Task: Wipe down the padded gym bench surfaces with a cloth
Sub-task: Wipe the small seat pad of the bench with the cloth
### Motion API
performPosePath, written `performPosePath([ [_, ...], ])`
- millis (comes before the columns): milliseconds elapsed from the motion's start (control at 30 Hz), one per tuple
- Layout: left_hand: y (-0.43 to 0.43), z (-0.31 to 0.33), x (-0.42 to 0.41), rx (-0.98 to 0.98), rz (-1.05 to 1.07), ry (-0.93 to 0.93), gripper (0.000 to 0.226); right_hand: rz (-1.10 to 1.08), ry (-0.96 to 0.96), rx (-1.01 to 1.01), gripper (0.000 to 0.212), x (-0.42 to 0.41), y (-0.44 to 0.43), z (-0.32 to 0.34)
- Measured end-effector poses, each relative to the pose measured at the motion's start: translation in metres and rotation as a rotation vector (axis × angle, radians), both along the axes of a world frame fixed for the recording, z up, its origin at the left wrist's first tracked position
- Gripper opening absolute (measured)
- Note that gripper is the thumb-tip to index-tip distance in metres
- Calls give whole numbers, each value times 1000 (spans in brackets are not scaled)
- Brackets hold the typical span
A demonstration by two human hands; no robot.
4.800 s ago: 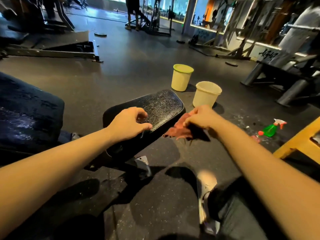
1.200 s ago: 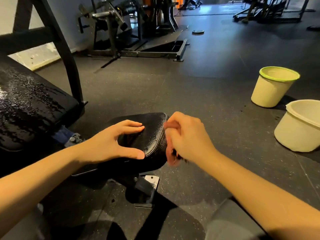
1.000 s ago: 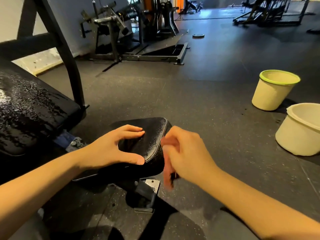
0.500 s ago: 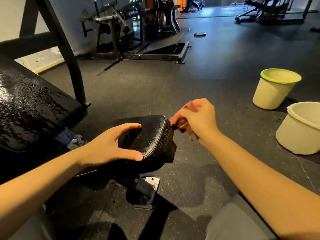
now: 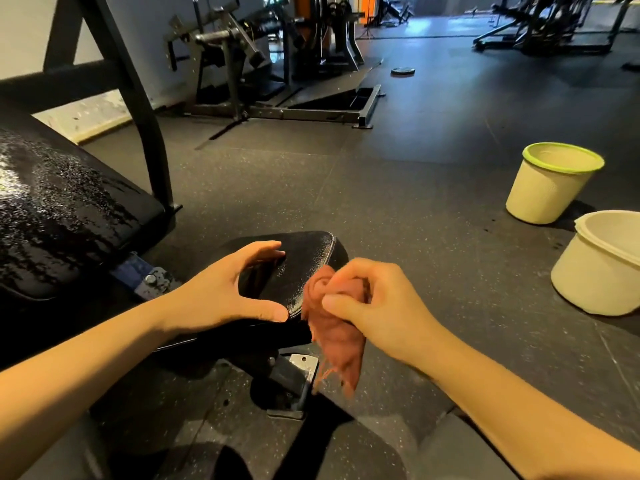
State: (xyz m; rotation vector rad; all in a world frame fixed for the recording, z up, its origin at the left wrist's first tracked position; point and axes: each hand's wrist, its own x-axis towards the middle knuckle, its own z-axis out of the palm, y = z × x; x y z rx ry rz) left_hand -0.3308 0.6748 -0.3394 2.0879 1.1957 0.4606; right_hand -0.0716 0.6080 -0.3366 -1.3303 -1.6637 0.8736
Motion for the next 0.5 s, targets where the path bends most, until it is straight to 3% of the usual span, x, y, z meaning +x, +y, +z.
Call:
performPosePath([
  [100, -4, 0, 1, -16, 22, -5, 96, -302, -82, 53, 8, 3, 42, -8],
  [200, -5, 0, 1, -17, 22, -1, 95, -384, 43, -80, 9, 3, 69, -9],
  [300, -4, 2, 1, -20, 16, -11, 97, -247, 50, -69, 11, 1, 34, -15],
  [400, -3, 1, 1, -12, 21, -16, 104, 41, -100, -19, 16, 0, -9, -16],
  [500, -5, 2, 1, -21, 21, -25, 102, 53, -184, 12, 19, -1, -8, -11],
])
